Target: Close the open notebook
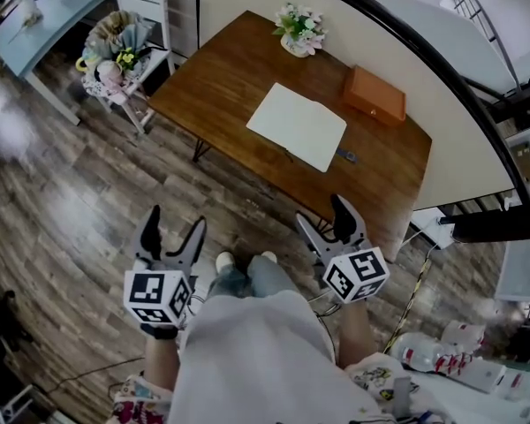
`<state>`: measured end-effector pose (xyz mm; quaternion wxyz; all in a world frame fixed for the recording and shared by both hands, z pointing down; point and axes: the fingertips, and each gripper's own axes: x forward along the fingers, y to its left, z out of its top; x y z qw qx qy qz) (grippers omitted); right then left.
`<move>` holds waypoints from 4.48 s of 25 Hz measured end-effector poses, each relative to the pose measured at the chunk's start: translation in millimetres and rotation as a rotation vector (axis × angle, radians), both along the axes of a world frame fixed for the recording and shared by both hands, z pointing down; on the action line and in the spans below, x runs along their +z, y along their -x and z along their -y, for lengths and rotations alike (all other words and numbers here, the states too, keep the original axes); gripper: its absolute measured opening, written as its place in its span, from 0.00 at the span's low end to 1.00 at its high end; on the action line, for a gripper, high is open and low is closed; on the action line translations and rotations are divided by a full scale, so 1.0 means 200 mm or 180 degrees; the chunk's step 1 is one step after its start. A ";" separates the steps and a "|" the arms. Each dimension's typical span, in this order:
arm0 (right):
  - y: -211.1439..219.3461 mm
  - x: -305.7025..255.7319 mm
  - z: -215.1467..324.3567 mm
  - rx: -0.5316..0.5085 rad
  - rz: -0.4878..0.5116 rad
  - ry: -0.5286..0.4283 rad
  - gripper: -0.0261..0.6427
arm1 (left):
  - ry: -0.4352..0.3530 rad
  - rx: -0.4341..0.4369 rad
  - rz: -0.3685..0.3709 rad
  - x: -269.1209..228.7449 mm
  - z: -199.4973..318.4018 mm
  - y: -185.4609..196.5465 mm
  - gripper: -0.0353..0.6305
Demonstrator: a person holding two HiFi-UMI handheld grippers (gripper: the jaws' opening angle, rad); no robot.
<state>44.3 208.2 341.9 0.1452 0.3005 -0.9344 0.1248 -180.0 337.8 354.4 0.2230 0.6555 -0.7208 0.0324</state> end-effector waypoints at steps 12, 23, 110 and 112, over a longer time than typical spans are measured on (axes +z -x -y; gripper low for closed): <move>0.01 0.13 0.28 0.0170 0.0030 0.0108 0.53 | 0.0086 0.0092 -0.0021 0.11 0.29 0.07 0.60; 0.04 0.14 1.02 0.0464 0.0027 0.0117 0.53 | 0.0072 0.0434 0.0039 0.05 1.15 0.13 0.60; -0.26 1.19 1.24 0.1086 -0.1166 0.1695 0.53 | 0.1225 0.2097 -0.0625 0.78 1.82 -0.52 0.60; -0.26 1.20 1.24 0.1078 -0.1196 0.1703 0.53 | 0.1232 0.2067 -0.0660 0.79 1.82 -0.51 0.60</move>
